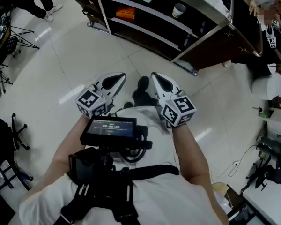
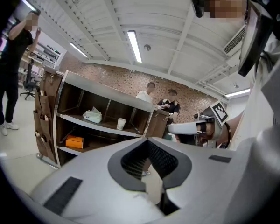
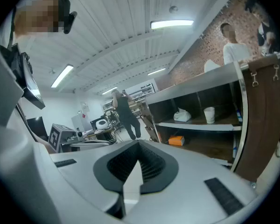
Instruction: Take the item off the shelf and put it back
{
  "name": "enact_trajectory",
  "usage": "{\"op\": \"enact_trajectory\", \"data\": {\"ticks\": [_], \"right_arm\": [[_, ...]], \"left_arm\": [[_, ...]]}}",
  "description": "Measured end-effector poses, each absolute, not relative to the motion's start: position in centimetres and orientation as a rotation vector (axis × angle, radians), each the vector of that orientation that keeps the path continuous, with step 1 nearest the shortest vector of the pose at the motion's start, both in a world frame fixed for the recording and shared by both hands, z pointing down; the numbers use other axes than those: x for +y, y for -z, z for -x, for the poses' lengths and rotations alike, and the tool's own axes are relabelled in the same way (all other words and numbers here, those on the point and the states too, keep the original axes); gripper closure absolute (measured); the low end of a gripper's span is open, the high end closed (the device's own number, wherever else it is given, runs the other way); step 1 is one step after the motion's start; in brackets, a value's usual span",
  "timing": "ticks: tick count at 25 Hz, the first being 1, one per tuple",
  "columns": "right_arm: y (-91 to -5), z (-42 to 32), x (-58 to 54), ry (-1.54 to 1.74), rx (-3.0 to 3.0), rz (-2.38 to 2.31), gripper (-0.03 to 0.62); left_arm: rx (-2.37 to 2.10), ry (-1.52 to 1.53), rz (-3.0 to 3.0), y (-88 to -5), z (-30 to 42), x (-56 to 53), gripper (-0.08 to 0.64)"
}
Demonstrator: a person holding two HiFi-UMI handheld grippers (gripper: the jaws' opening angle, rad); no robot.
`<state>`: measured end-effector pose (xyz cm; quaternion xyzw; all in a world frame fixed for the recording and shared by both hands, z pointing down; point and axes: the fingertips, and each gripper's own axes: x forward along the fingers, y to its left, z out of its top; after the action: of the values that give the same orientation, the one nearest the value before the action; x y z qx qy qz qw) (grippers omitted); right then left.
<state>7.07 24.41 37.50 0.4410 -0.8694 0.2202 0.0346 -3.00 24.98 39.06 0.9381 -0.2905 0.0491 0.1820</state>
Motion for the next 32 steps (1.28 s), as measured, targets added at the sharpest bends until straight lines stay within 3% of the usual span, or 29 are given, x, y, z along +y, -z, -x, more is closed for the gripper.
{"op": "enact_trajectory", "data": {"ticks": [13, 32], "right_arm": [[-41.9, -5.6, 11.8, -0.904, -2.713, -1.267, 0.588], [-44.6, -9.3, -2.7, -0.955, -2.69, -1.221, 0.589]], "left_arm": [[-0.883, -0.281, -2.569, -41.0, 3.5, 14.1, 0.551], [-0.795, -0.42, -2.564, -42.7, -3.5, -2.9, 0.551]]}}
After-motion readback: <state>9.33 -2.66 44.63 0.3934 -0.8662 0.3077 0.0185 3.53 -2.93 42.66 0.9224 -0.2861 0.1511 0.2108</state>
